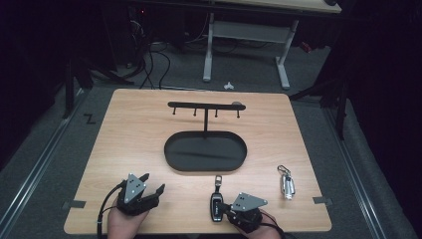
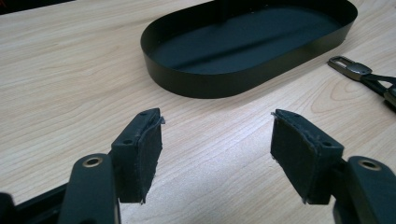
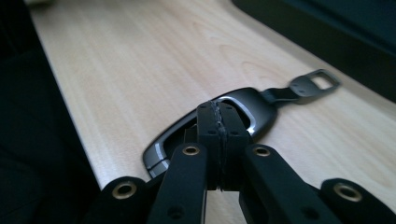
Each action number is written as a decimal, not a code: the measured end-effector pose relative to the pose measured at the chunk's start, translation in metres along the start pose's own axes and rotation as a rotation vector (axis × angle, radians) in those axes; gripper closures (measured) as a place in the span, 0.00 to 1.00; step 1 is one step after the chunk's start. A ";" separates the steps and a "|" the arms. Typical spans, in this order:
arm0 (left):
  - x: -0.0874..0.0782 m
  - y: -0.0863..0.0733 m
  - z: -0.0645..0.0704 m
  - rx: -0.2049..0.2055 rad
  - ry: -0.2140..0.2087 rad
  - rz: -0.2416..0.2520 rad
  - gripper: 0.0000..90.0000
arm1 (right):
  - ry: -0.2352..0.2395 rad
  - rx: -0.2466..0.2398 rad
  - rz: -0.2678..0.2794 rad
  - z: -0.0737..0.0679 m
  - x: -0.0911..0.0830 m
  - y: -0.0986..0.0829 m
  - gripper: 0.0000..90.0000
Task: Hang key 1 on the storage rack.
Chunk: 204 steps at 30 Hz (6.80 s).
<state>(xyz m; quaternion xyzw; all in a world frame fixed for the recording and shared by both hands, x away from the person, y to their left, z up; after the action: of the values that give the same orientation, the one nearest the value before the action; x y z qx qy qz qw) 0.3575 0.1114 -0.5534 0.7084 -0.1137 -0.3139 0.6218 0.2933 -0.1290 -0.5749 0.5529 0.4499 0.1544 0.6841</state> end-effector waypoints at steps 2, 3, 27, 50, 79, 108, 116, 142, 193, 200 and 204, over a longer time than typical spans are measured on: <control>0.000 0.000 0.001 0.004 -0.003 -0.001 0.38 | 0.011 -0.015 -0.022 -0.003 0.003 -0.003 1.00; 0.001 -0.001 0.001 0.004 -0.004 -0.002 0.38 | 0.011 -0.015 -0.022 -0.003 0.003 -0.003 1.00; 0.002 -0.003 0.004 0.006 -0.025 -0.019 0.38 | -0.158 0.028 -0.068 0.051 -0.017 -0.018 0.99; 0.002 -0.004 0.004 0.005 -0.034 -0.024 0.38 | -0.275 0.158 -0.035 0.096 -0.049 -0.025 0.86; -0.002 -0.005 0.004 0.002 -0.036 -0.024 0.38 | -0.217 0.142 -0.104 0.095 -0.040 -0.034 0.54; 0.012 0.004 0.013 -0.011 -0.063 -0.036 0.39 | -0.309 0.208 0.032 0.113 -0.089 -0.020 0.56; -0.003 0.006 0.013 0.035 -0.064 -0.061 0.37 | -0.358 0.190 0.047 0.129 -0.095 -0.016 0.60; -0.011 -0.013 0.003 -0.047 -0.097 -0.050 0.30 | -0.394 0.164 -0.286 0.145 -0.099 -0.010 0.50; -0.010 -0.013 0.015 0.036 -0.132 -0.077 0.28 | -0.133 0.043 -0.869 0.117 -0.031 -0.004 0.36; -0.010 -0.013 0.014 0.037 -0.133 -0.079 0.28 | -0.128 0.047 -0.886 0.115 -0.022 -0.007 0.49; -0.010 -0.013 0.014 0.037 -0.134 -0.081 0.28 | -0.131 0.074 -0.893 0.117 -0.023 -0.007 0.56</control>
<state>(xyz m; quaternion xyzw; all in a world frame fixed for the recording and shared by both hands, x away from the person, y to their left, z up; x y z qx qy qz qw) 0.3382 0.1081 -0.5636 0.7013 -0.1321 -0.3834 0.5863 0.3709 -0.2197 -0.5729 0.3374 0.6051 -0.2073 0.6907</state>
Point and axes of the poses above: each handheld gripper's, and its own axes: x roughly forward along the jaws, y roughly out of its top, z roughly to its right, the point moved 9 cm from there along x, roughly forward along the jaws, and after that the axes turned 12 degrees about z, right-handed, at the moved point
